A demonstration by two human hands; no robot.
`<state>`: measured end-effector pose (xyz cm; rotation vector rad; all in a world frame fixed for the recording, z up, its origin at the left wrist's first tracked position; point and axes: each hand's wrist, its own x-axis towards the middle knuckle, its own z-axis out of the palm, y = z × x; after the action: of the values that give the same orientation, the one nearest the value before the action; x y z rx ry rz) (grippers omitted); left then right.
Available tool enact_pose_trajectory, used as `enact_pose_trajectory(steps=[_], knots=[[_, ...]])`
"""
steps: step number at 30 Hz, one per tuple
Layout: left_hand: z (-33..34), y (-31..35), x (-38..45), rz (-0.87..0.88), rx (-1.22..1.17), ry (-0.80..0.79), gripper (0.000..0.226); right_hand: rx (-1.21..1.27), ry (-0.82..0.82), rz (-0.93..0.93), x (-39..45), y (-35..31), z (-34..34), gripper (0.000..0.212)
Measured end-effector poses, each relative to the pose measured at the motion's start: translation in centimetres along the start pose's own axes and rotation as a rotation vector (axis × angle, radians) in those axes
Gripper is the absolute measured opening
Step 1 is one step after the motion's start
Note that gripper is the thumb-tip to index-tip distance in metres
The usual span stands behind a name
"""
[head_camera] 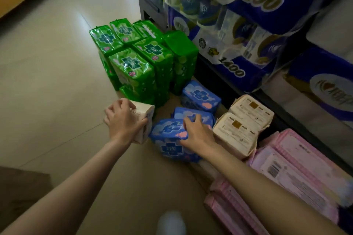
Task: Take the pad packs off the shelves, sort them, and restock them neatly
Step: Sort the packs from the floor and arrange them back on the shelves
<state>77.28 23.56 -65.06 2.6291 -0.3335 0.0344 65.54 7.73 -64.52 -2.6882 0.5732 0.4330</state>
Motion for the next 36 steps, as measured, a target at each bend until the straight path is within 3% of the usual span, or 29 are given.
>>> enact_pose_trajectory(steps=[3,7,11,14,18,21,25,29,32,36], knots=[[0.4,-0.3,0.2,0.021,0.015,0.020,0.046,-0.009,0.128,0.058,1.6,-0.9,2.0,0.061],[0.0,-0.3,0.6,0.068,-0.022,0.059,0.048,0.174,0.245,0.225,4.1,-2.0,3.3,0.058],[0.5,-0.4,0.4,0.208,-0.067,-0.004,0.046,0.242,0.088,0.301,5.4,-1.5,4.2,0.057],[1.0,0.0,0.0,0.248,-0.102,-0.058,0.046,0.232,0.040,0.189,5.2,0.2,2.5,0.037],[0.7,1.4,-1.7,0.299,-0.156,-0.089,0.059,0.197,0.252,0.012,2.4,3.3,-3.3,0.032],[1.1,3.0,-4.0,0.431,-0.218,-0.143,0.062,0.077,0.147,-0.054,-0.9,6.2,-7.2,0.038],[2.6,6.9,-7.8,0.528,-0.258,-0.158,0.061,-0.173,-0.062,0.041,-4.4,9.4,-7.4,0.061],[5.5,9.1,-10.3,0.557,-0.098,-0.218,0.070,-0.089,0.010,0.104,-5.1,12.3,-5.6,0.053],[6.6,9.5,-11.3,0.593,0.058,-0.349,0.080,0.006,0.089,0.139,-5.3,13.7,-6.0,0.038],[5.6,9.7,-9.8,0.736,0.248,-0.709,0.083,0.030,0.003,0.118,-5.9,14.2,-6.4,0.033]])
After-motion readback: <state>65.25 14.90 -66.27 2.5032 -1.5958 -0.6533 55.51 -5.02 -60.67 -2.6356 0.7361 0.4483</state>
